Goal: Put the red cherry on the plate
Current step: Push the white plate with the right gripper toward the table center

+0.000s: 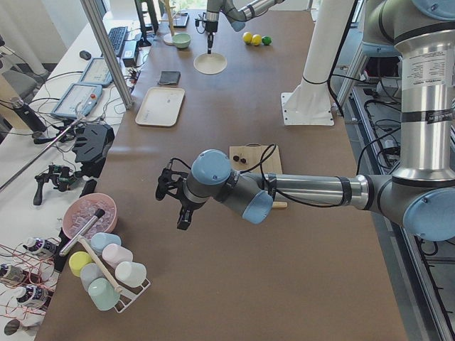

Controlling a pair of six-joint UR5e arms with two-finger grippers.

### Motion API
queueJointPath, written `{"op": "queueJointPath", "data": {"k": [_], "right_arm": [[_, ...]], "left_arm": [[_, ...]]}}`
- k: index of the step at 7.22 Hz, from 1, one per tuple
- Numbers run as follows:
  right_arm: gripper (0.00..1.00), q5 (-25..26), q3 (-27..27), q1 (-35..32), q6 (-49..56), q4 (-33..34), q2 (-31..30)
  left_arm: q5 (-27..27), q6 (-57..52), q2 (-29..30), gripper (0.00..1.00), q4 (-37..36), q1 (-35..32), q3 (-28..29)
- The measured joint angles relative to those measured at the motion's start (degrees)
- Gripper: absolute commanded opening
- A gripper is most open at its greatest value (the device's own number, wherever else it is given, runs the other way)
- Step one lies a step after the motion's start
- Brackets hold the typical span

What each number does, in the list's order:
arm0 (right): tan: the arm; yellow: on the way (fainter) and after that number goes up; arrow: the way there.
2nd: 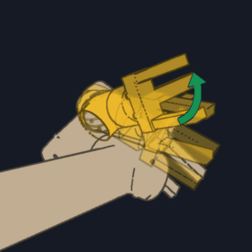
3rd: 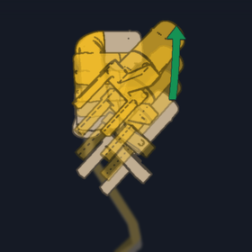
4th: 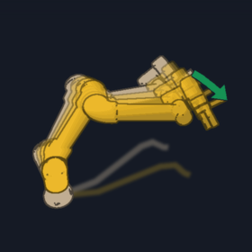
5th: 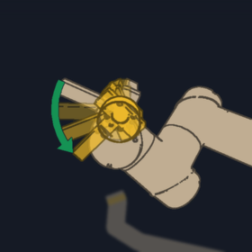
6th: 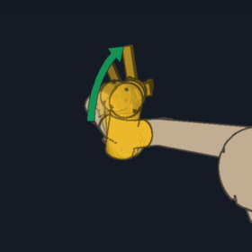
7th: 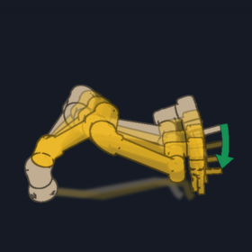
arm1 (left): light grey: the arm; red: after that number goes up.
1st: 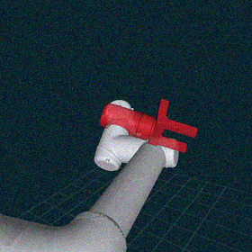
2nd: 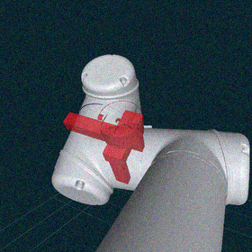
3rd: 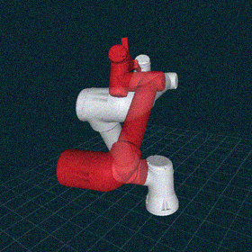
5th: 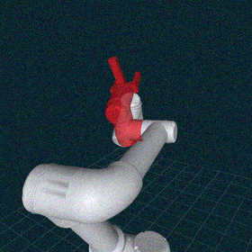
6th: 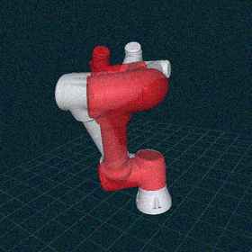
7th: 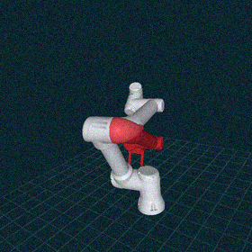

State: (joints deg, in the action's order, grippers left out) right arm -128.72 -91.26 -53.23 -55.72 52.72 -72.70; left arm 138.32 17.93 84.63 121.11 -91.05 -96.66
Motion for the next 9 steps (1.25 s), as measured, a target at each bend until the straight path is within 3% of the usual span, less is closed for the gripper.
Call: {"op": "queueJointPath", "data": {"k": [4,6,7,8,9], "right_arm": [[0.0,14.4,2.8,15.5,-11.7,7.7,16.3],[0.0,17.3,6.4,17.7,-12.4,8.6,20.2],[0.06,17.6,7.6,17.9,-12.5,8.7,21.0],[0.97,17.7,8.1,18.0,-12.5,8.7,21.3],[1.0,17.8,8.3,18.1,-12.6,8.7,21.3]], "left_arm": [[0.0,0.0,-0.4,0.98,0.0,-0.1,0.7],[0.0,0.1,-0.4,0.98,0.0,-0.1,1.0],[0.0,0.1,-0.4,0.98,0.0,-0.1,1.0],[-0.1,0.2,-0.4,0.98,0.0,-0.1,1.0],[-0.1,0.8,-0.2,0.98,0.0,0.0,0.9]]}}
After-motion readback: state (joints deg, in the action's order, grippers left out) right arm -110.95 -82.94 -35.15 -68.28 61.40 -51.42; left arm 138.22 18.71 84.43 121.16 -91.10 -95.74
